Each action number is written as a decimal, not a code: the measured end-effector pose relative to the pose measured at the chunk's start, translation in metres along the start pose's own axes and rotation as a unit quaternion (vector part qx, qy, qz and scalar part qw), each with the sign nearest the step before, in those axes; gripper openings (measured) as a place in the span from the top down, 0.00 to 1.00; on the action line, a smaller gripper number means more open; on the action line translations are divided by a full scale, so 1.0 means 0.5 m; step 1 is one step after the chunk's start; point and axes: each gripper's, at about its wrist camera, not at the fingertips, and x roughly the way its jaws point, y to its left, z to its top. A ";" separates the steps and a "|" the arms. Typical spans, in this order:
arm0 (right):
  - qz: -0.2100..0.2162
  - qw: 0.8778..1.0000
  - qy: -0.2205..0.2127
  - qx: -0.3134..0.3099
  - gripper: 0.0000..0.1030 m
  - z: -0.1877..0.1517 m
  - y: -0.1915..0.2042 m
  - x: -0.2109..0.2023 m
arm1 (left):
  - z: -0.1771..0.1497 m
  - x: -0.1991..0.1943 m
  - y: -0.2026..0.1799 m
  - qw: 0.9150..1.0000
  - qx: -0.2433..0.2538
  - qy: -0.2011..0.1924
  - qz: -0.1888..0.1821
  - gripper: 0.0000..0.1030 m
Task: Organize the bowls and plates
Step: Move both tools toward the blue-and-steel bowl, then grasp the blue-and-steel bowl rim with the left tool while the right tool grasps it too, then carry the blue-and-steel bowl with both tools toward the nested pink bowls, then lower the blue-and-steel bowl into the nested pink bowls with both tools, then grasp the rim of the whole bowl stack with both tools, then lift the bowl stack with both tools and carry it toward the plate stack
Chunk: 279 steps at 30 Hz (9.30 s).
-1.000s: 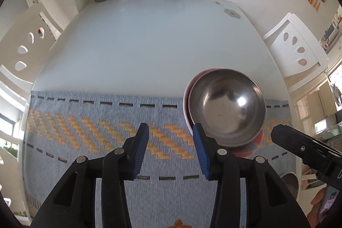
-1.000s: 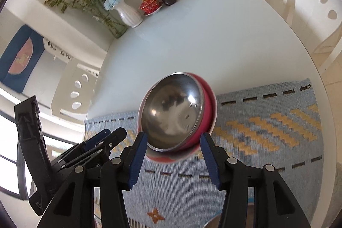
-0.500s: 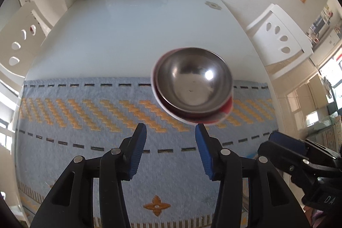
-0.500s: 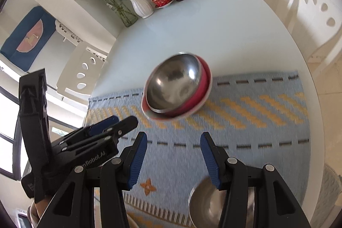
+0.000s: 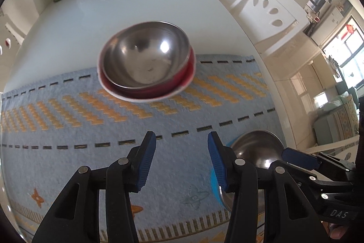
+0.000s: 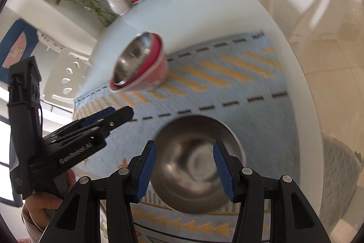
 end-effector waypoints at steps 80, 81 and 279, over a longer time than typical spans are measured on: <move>0.034 0.982 -0.026 0.186 0.80 -0.071 -0.149 0.032 | -0.069 0.094 -0.059 0.998 0.020 0.046 -0.045 0.90; 0.036 0.981 -0.025 0.190 0.80 -0.073 -0.151 0.039 | -0.072 0.097 -0.061 0.998 0.025 0.043 -0.040 0.90; 0.112 0.994 0.015 -0.005 0.54 0.128 0.223 0.206 | 0.004 -0.020 0.327 0.993 -0.116 -0.022 0.000 0.72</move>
